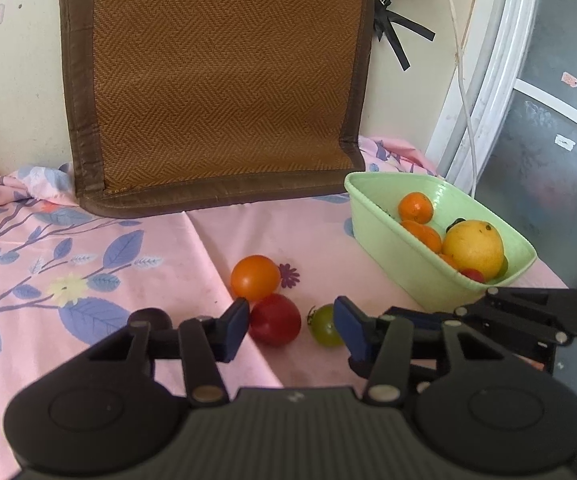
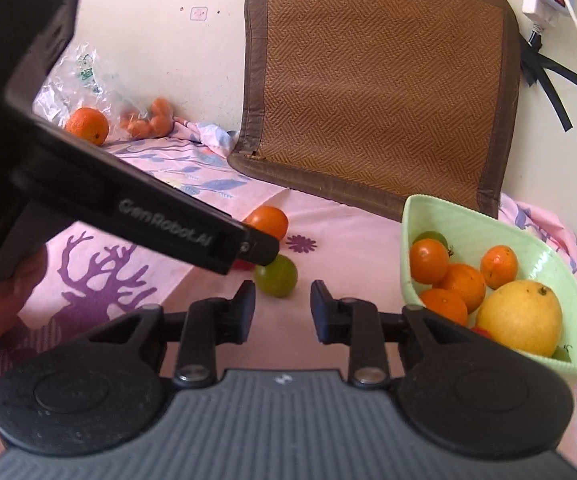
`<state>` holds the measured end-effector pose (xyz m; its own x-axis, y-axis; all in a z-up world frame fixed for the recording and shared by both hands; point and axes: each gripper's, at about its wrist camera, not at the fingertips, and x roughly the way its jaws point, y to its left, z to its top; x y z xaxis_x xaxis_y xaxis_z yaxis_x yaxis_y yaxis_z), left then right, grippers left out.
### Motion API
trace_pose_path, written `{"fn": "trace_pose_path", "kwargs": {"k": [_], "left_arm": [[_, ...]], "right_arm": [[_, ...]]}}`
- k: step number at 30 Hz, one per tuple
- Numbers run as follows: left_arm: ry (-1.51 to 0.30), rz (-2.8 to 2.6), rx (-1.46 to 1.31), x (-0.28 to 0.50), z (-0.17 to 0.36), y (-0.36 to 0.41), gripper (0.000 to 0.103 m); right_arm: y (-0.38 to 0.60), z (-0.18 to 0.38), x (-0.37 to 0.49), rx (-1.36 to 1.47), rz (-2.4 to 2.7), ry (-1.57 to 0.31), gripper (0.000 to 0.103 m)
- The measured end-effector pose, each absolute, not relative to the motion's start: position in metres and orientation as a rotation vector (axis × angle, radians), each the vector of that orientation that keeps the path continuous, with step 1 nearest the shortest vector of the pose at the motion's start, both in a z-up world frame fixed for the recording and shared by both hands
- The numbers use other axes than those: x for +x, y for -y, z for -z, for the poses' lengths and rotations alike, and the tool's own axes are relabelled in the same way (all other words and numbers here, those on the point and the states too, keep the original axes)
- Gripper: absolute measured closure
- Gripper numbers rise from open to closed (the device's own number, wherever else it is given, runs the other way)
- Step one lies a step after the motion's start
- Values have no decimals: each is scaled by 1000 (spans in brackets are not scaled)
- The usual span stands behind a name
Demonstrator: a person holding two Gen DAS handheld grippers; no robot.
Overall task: Organize fruits
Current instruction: 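Grasp a green tomato with the right gripper while the left approaches a red tomato, then carry the red and green tomatoes into the green basket and release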
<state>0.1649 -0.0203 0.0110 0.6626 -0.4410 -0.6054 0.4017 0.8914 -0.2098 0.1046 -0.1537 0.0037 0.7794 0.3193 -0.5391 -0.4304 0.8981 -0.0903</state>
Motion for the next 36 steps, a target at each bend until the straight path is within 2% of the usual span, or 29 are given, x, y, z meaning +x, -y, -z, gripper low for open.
{"fn": "trace_pose_path", "kwargs": {"k": [3,4,8,10,18,26,30,36], "left_arm": [[-703,476,-71,162,-12,14,73],[-707,473,-68,162,-11,13,74],[-730,460,-77,164,-4,8,73],[-721,450,-83,165,-5,7,71],[-729,442,-49,173,-3,21,73],[-663,510,-117,140,-31,14,73],[-623,585,-126,137,-55,37,73],[-638,646,-95,158,-59,97,73]], "right_arm": [[148,-2,109,-235,-417,-542,70],[145,-1,110,-243,-421,-544,70],[137,0,118,-269,-432,-556,70],[137,0,120,-269,-435,-557,73],[153,-2,99,-222,-394,-536,74],[188,-22,53,-125,-338,-382,74],[207,-31,47,-122,-215,-278,74],[234,-22,72,-66,-137,-310,73]]}}
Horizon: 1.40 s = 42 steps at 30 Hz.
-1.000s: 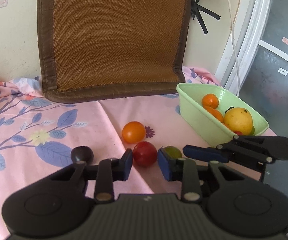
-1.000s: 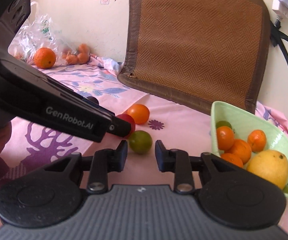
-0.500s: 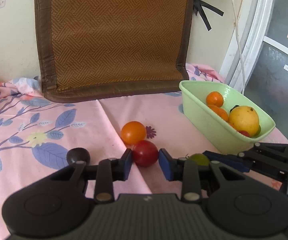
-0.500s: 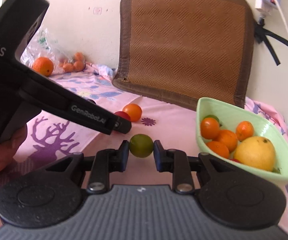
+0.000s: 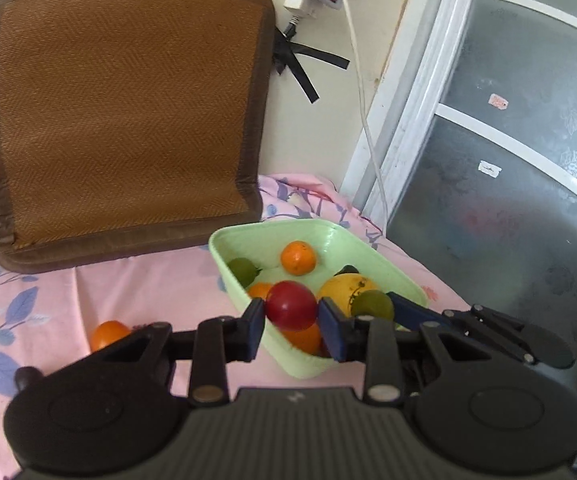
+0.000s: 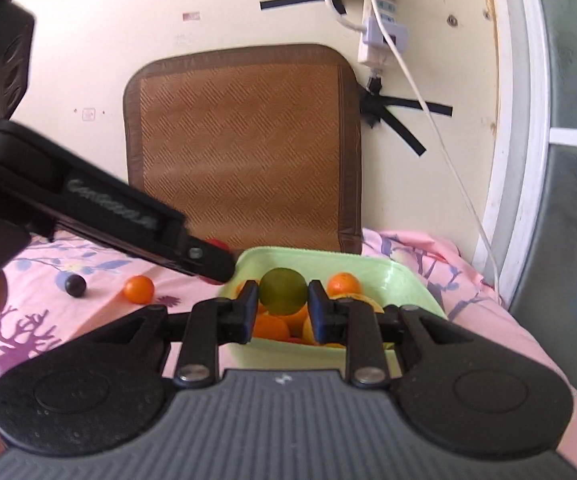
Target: Organize fruits
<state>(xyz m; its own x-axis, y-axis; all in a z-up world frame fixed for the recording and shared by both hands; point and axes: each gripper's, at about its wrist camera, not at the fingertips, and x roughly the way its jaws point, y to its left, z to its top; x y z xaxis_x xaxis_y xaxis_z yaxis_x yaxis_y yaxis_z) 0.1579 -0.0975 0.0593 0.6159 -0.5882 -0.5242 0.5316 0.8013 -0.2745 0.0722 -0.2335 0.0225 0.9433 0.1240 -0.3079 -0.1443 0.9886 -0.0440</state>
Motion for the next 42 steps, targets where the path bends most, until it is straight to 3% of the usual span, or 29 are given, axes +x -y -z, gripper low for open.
{"fn": "trace_pose_path", "kwargs": {"k": [2,5,15,23,29,42], "left_arm": [[-668,649,-91,169,-54,114,73],[-694,626,-74,182,-47,128,68],[-591,482,-222,152,-82,37,65],[-632,157,-310,121,-33,-85,64],[-679,147,-272,118,-2,-80,64],[-588,218,-230,101,-8,-73,61]], "right_arm": [[236,-17,76,-58,-133,-319,72],[243,-13,78,-14,-124,-308,59],[265,-18,59,125,-93,-220,59],[220,-18,47,135,-275,-289,59],[188,-9,48,95,-344,-397,59],[189,-4,56,126,-307,-463,59]]}}
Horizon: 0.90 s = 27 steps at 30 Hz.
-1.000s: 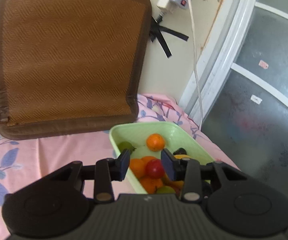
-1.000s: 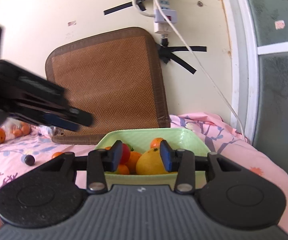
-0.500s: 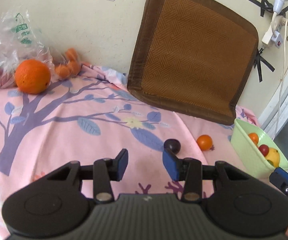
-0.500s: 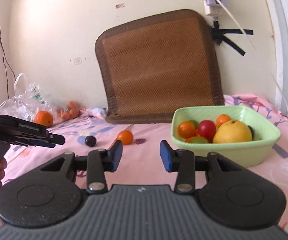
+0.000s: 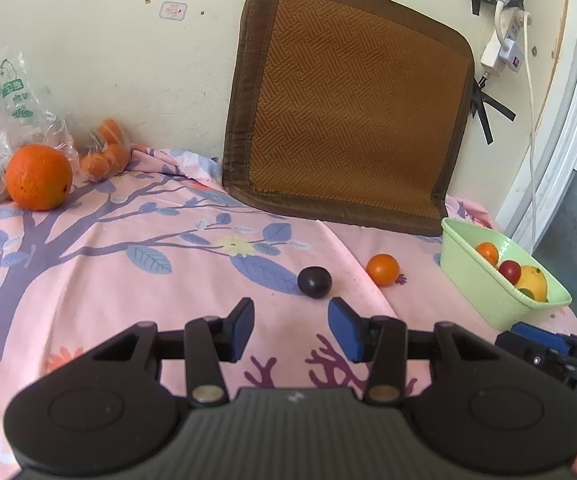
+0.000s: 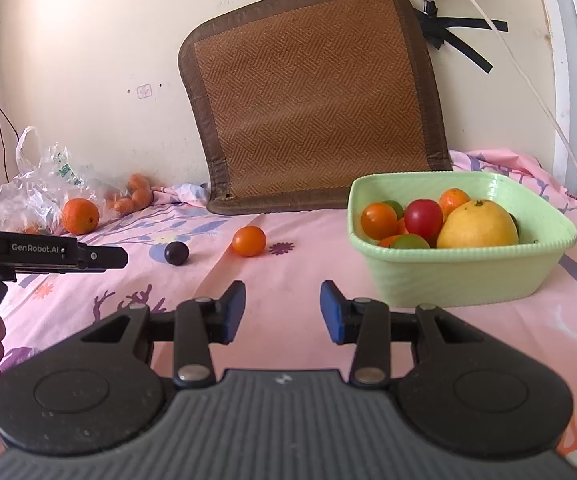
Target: Organize fruits
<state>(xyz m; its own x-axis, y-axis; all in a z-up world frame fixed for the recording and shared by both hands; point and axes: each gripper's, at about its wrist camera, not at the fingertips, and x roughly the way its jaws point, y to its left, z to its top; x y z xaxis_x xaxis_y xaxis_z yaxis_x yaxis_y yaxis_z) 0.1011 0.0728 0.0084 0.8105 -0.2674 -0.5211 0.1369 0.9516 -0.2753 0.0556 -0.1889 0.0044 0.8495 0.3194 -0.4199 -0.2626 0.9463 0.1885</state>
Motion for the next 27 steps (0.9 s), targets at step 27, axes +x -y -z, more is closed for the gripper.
{"fn": "trace_pose_path", "kwargs": {"k": [27], "left_arm": [[-589,223,-242,102,-8,-75,61]], "right_arm": [[190,-3,57,128,-294,-470,59]]}}
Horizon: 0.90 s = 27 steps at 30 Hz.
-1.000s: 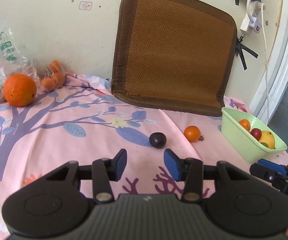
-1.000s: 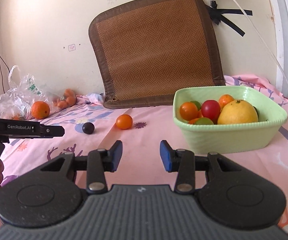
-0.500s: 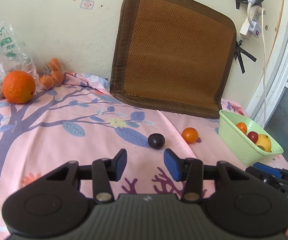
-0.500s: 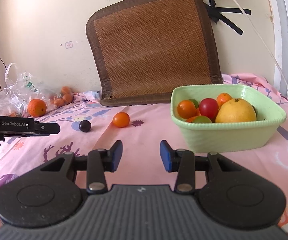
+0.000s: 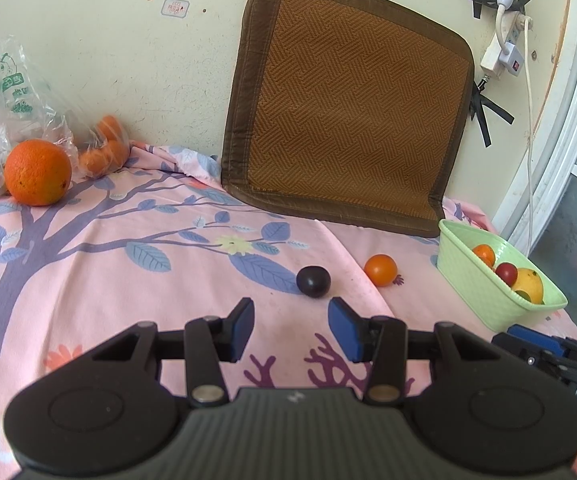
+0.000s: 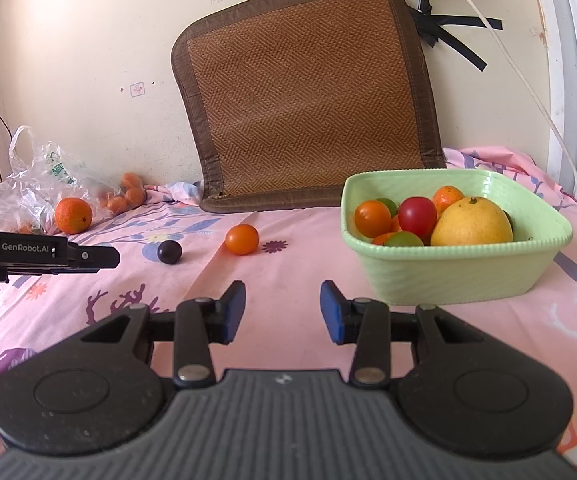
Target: Organize fruits
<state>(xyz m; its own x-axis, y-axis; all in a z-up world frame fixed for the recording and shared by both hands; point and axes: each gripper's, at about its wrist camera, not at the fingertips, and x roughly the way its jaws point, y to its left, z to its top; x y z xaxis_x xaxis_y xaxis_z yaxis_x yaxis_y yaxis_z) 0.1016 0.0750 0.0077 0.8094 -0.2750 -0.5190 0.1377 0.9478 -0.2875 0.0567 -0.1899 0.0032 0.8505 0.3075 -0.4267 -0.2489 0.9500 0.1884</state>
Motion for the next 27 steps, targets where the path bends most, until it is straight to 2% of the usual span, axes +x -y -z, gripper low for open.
{"fn": "trace_pose_path", "kwargs": {"k": [27], "left_arm": [[-590,225,-242,102,-8,-75,61]], "right_arm": [[187,-3,58,113,-293,-484,59]]}}
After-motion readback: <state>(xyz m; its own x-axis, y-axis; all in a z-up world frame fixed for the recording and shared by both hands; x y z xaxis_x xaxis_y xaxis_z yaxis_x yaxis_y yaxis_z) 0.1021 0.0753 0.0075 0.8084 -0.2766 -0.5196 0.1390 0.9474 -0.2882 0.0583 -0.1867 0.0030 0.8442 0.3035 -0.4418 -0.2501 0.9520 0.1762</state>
